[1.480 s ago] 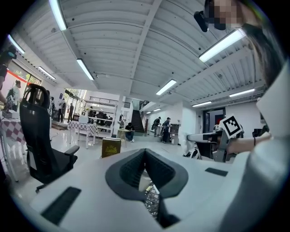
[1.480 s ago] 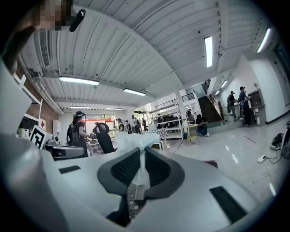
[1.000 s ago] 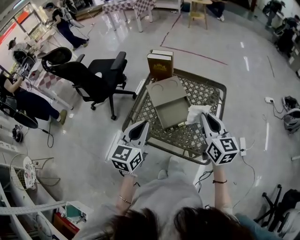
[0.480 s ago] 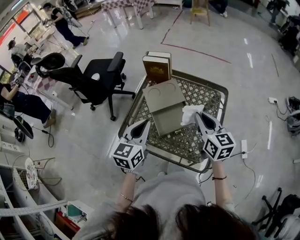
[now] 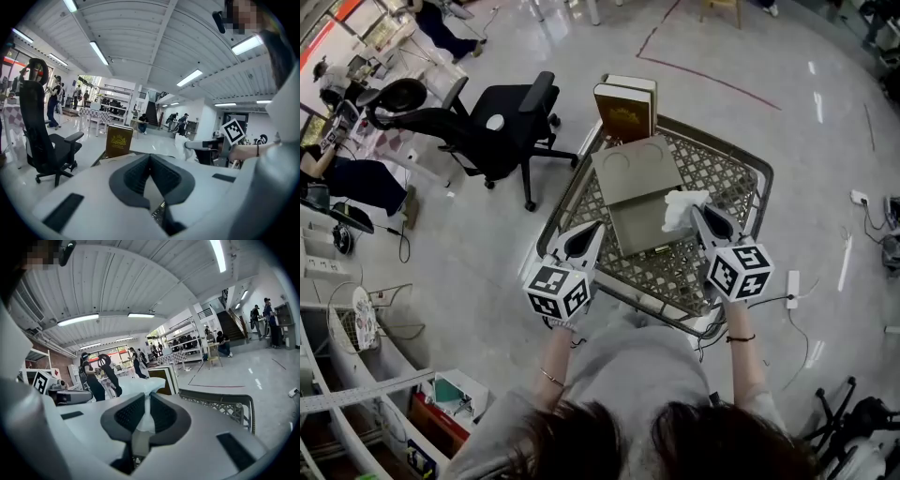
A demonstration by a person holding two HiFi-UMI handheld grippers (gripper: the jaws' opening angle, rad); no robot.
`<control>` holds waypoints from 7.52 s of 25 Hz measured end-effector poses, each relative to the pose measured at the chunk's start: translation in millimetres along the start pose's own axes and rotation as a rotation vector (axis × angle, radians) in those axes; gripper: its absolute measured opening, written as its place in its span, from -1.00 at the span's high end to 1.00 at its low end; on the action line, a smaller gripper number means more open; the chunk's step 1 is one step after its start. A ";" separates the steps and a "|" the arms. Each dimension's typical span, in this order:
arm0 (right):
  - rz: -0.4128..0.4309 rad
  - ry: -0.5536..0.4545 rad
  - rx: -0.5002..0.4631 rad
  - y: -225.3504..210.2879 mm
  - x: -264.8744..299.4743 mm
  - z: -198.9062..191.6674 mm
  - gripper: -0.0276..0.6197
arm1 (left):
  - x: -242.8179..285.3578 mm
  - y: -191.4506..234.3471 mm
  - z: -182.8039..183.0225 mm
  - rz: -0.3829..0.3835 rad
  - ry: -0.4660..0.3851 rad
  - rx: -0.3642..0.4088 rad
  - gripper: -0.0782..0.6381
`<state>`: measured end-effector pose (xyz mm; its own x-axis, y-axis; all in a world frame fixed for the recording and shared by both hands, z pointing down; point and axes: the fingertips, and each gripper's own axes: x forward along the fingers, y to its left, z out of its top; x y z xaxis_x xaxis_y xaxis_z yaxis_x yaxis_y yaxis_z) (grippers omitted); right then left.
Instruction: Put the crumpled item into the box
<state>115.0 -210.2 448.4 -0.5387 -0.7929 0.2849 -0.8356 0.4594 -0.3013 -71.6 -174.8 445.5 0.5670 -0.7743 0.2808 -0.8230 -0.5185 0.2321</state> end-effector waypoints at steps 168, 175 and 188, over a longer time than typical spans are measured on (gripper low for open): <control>-0.008 -0.271 -0.165 5.3 3.6 115.2 0.85 | -2.5 48.0 101.2 -0.018 -0.240 0.072 0.73; -0.011 -0.268 -0.161 6.2 2.8 112.7 0.85 | -3.2 46.8 100.1 -0.022 -0.237 0.071 0.73; -0.011 -0.273 -0.168 8.1 0.5 112.5 0.85 | -7.0 44.5 101.9 -0.021 -0.240 0.080 0.73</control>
<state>120.1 -251.9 343.8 -0.4998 -0.8658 0.0261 -0.8595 0.4920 -0.1387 -115.7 -229.4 358.9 0.5672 -0.8224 0.0452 -0.8169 -0.5547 0.1583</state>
